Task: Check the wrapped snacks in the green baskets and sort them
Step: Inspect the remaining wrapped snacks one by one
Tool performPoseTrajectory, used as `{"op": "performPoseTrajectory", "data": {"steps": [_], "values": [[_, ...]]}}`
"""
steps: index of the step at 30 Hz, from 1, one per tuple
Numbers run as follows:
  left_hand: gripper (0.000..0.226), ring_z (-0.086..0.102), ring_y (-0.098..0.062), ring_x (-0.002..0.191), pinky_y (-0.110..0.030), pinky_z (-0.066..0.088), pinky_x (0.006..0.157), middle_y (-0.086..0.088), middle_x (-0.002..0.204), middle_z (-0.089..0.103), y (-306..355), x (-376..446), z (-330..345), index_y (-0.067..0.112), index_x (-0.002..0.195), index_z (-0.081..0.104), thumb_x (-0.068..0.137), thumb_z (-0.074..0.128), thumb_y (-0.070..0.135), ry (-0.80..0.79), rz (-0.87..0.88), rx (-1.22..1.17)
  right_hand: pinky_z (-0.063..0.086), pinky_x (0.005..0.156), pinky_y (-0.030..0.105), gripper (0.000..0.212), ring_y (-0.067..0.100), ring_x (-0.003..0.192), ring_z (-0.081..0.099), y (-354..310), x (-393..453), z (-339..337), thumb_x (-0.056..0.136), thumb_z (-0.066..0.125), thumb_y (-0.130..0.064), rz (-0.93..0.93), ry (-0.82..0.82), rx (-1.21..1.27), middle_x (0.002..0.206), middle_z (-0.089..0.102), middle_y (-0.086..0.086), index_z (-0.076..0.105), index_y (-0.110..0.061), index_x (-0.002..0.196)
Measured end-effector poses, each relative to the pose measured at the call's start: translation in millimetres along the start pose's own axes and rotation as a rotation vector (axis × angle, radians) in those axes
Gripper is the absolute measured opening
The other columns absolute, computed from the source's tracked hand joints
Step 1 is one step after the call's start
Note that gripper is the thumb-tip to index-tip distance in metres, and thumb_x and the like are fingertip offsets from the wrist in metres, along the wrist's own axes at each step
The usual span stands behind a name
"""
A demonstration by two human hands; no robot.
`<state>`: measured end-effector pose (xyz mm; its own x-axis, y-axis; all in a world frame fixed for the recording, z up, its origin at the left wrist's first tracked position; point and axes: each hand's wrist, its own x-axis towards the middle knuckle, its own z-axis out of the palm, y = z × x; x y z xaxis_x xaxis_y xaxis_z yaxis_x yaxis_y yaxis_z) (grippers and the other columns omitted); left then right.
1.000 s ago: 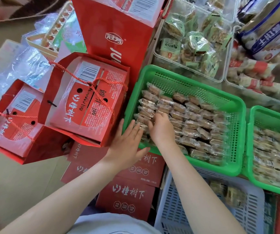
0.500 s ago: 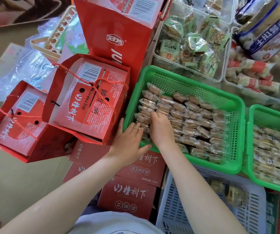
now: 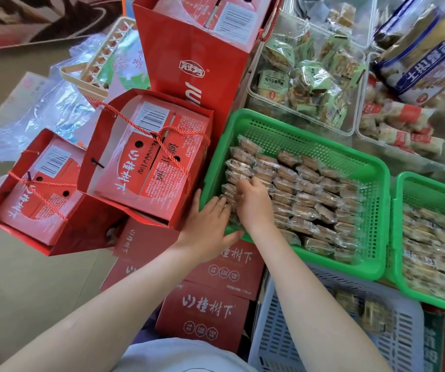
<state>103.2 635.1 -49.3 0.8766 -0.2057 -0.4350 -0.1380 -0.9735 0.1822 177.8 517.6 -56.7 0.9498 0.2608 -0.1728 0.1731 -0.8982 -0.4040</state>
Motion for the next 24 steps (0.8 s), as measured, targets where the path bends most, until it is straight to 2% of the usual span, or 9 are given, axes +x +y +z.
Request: {"op": "performPoseTrajectory", "data": {"steps": [3,6,9,10,12,14,17,21,24], "values": [[0.084,0.009,-0.02,0.156,-0.057,-0.019,0.12,-0.004,0.168,0.02,1,-1,-1,0.015,0.16,0.022,0.098,0.014,0.072,0.001,0.002,0.0,0.035,0.061,0.029,0.016,0.023,0.084,0.048,-2,-1,-18,0.093,0.049,0.001,0.131,-0.092,0.217,0.104,0.046,0.006,0.05,-0.014,0.097],[0.082,0.009,-0.02,0.156,-0.056,-0.018,0.121,-0.003,0.167,0.023,0,-1,-2,0.017,0.16,0.023,0.099,0.015,0.071,0.015,-0.011,-0.014,0.041,0.077,0.035,0.006,0.023,0.098,0.054,-1,-1,-42,0.1,0.052,-0.015,0.212,-0.179,0.499,0.114,0.056,0.004,0.051,-0.02,0.097],[0.072,0.006,-0.017,0.156,-0.052,-0.016,0.123,-0.001,0.166,0.025,1,-8,-6,0.018,0.158,0.028,0.102,0.024,0.064,0.044,-0.006,-0.148,0.046,0.082,0.032,0.004,0.017,0.1,0.058,1,-21,-65,0.1,0.056,-0.018,0.199,-0.09,0.599,0.108,0.061,-0.002,0.055,-0.022,0.098],[0.066,0.012,-0.016,0.155,-0.047,-0.01,0.125,0.0,0.163,0.032,2,-14,-9,0.018,0.155,0.035,0.104,0.03,0.058,0.083,-0.001,-0.262,0.049,0.082,0.032,0.005,0.018,0.098,0.061,1,-30,-72,0.1,0.056,-0.017,0.224,-0.033,0.687,0.105,0.063,-0.001,0.056,-0.021,0.098],[0.049,0.043,-0.016,0.142,-0.037,0.021,0.123,-0.003,0.147,0.054,6,-30,-11,0.02,0.142,0.055,0.104,0.042,0.048,0.177,-0.044,-0.632,0.057,0.081,0.037,0.004,0.022,0.095,0.066,2,-53,-83,0.102,0.053,-0.013,0.337,0.041,0.978,0.103,0.065,0.003,0.054,-0.015,0.099],[0.038,0.068,-0.019,0.109,-0.044,0.053,0.1,-0.006,0.122,0.071,15,-49,-24,0.031,0.12,0.067,0.1,0.045,0.053,0.209,-0.193,-1.215,0.058,0.075,0.035,0.007,0.021,0.089,0.069,3,-75,-90,0.105,0.047,-0.008,0.429,0.029,1.225,0.101,0.067,0.007,0.053,-0.008,0.1],[0.029,0.074,-0.02,0.097,-0.042,0.062,0.076,-0.008,0.114,0.074,28,-70,-43,0.025,0.118,0.063,0.105,0.045,0.044,0.1,-0.418,-1.903,0.056,0.073,0.034,0.017,0.027,0.091,0.071,4,-110,-93,0.106,0.041,-0.008,0.46,-0.103,1.405,0.104,0.072,0.016,0.055,0.0,0.112],[0.038,0.072,-0.025,0.103,-0.032,0.061,0.07,-0.014,0.119,0.072,30,-93,-46,0.012,0.125,0.062,0.09,0.067,0.026,0.015,-0.279,-1.979,0.058,0.071,0.037,0.027,0.029,0.09,0.069,3,-151,-93,0.108,0.038,-0.014,0.477,-0.171,1.446,0.105,0.071,0.019,0.058,0.001,0.117],[0.05,0.07,-0.033,0.102,-0.036,0.062,0.074,-0.022,0.123,0.069,33,-109,-41,0.008,0.127,0.059,0.08,0.072,0.02,-0.115,-0.239,-1.993,0.059,0.074,0.034,0.043,0.023,0.095,0.073,-1,-174,-93,0.107,0.037,-0.04,0.486,-0.11,1.276,0.103,0.076,0.008,0.07,-0.013,0.112]]}}
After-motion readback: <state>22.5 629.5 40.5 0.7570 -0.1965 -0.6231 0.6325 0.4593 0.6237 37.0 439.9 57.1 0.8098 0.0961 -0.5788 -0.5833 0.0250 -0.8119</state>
